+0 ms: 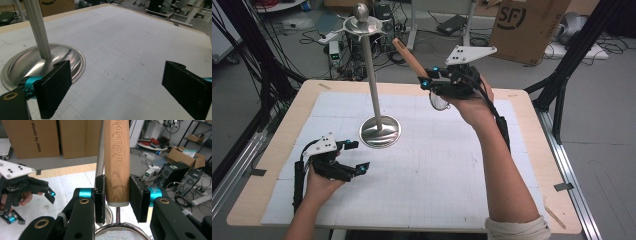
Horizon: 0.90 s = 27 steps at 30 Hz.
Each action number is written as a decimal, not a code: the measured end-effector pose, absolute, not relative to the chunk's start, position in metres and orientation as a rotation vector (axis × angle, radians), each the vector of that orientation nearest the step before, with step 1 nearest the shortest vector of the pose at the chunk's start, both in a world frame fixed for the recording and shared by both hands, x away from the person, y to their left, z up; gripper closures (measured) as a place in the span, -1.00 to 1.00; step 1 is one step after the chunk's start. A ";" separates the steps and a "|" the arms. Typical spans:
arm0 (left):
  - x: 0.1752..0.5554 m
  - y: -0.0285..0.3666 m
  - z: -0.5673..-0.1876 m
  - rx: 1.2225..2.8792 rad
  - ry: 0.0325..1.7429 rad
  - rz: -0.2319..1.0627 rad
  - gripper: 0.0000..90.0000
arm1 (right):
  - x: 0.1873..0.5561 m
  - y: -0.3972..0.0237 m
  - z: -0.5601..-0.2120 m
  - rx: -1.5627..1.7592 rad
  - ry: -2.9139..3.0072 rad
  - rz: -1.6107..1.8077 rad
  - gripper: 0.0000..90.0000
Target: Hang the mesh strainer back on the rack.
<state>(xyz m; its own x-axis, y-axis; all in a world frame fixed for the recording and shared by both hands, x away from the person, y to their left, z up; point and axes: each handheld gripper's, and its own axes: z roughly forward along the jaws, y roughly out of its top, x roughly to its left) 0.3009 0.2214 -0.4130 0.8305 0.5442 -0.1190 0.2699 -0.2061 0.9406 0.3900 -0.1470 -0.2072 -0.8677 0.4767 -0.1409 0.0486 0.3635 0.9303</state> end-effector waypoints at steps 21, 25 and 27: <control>0.301 0.222 -0.413 1.794 0.629 0.278 -0.78 | 0.404 -0.133 -0.193 0.445 2.245 1.545 0.52; 0.301 0.223 -0.413 1.794 0.628 0.277 -0.78 | 0.408 -0.129 -0.193 0.443 2.256 1.543 0.52; 0.301 0.223 -0.413 1.792 0.627 0.280 -0.78 | 0.410 -0.127 -0.193 0.448 2.262 1.534 0.52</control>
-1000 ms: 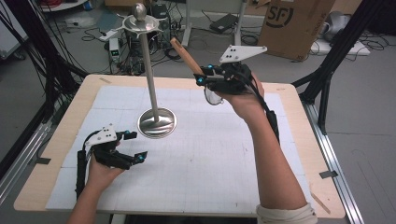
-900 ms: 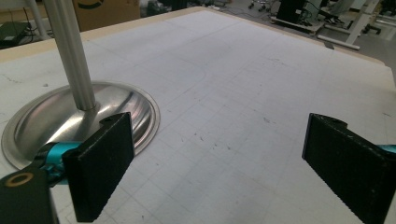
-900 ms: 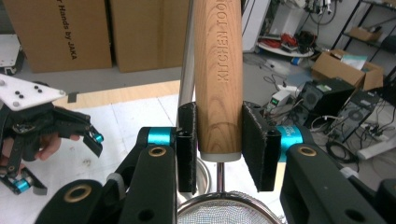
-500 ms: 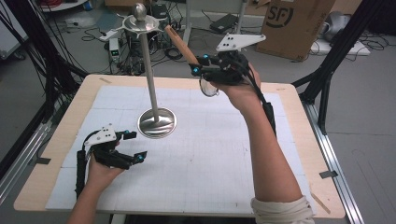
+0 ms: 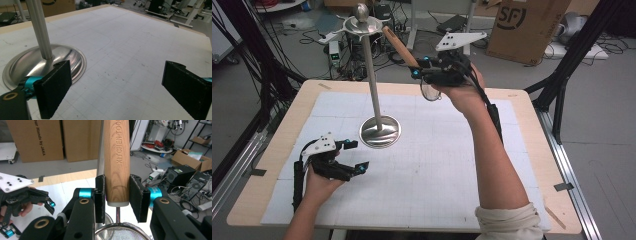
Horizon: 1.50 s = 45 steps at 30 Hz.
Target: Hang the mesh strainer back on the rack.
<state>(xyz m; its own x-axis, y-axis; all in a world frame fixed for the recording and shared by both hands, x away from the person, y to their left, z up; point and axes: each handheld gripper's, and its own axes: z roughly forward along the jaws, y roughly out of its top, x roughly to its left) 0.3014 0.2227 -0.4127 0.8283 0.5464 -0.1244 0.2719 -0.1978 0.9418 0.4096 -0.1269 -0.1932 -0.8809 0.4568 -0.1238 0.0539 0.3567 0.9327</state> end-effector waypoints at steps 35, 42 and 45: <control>0.301 0.226 -0.410 1.786 0.620 0.285 -0.78 | 0.422 -0.085 -0.213 0.434 2.310 1.511 0.38; 0.301 0.225 -0.411 1.788 0.617 0.283 -0.78 | 0.417 -0.091 -0.210 0.442 2.299 1.513 0.15; 0.301 0.225 -0.411 1.783 0.623 0.281 -0.78 | 0.413 -0.096 -0.211 0.441 2.294 1.515 0.09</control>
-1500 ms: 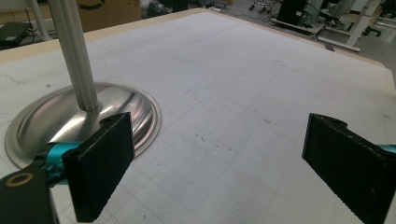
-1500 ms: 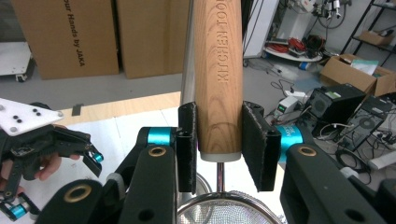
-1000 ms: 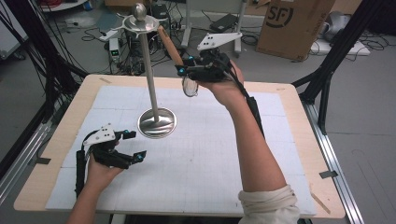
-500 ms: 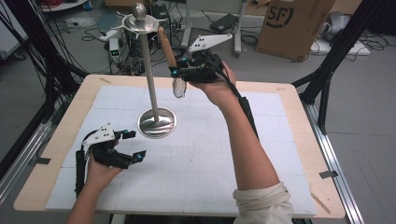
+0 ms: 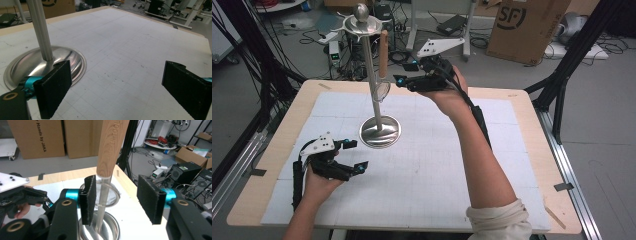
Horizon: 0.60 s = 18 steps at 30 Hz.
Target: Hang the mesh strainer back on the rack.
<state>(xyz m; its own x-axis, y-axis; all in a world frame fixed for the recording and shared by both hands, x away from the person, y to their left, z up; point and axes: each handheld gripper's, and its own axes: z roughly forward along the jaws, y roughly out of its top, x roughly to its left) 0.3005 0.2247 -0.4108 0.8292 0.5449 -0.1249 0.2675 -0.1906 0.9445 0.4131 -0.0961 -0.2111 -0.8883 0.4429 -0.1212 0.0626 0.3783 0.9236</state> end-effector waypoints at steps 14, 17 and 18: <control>0.299 0.224 -0.409 1.780 0.616 0.282 -0.78 | 0.390 -0.130 -0.230 0.456 2.293 1.523 -0.06; 0.299 0.224 -0.409 1.784 0.618 0.281 -0.78 | 0.386 -0.137 -0.235 0.449 2.289 1.524 -0.06; 0.299 0.224 -0.409 1.784 0.618 0.282 -0.78 | 0.385 -0.139 -0.236 0.453 2.296 1.513 -0.07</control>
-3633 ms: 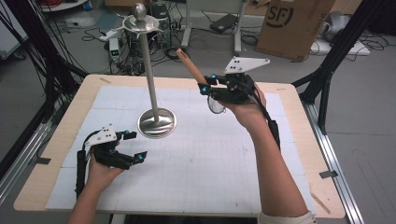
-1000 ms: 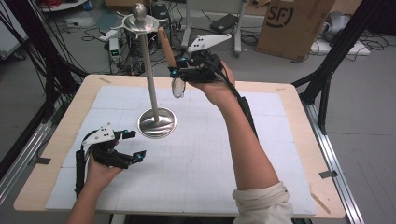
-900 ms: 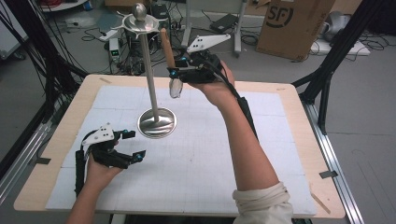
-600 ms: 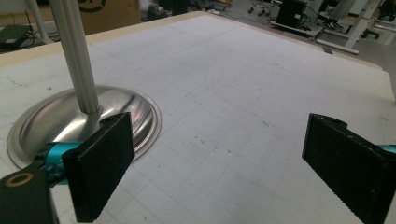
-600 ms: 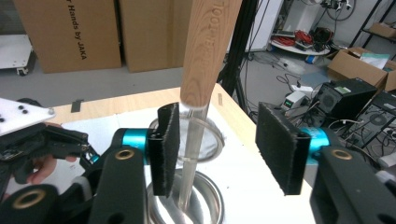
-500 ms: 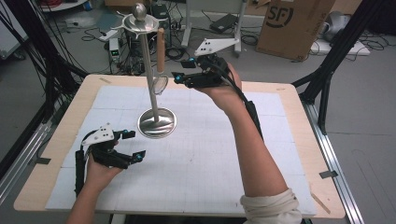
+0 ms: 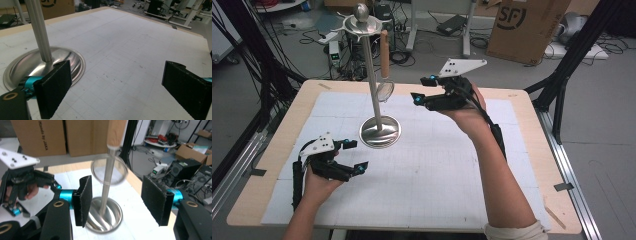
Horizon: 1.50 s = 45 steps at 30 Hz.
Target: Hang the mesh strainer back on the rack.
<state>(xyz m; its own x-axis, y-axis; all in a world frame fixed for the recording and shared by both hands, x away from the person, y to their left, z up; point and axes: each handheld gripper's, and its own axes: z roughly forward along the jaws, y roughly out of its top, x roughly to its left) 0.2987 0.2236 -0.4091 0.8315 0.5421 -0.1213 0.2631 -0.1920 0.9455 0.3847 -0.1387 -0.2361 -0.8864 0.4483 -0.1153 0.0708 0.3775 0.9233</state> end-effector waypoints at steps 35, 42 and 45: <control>0.299 0.218 -0.409 1.794 0.609 0.278 -0.78 | 0.355 -0.197 -0.318 0.611 2.342 1.510 -0.30; 0.300 0.220 -0.408 1.781 0.613 0.279 -0.78 | 0.347 -0.202 -0.325 0.624 2.341 1.506 -0.33; 0.300 0.220 -0.408 1.780 0.612 0.283 -0.78 | 0.345 -0.204 -0.328 0.633 2.332 1.516 -0.36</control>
<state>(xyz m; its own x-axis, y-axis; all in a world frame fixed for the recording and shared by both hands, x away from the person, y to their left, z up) 0.3004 0.2196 -0.4075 0.8337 0.5391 -0.1197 0.2582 -0.1890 0.9474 0.3446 -0.2045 -0.3283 -0.8619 0.5070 -0.0020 0.2038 0.3501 0.9143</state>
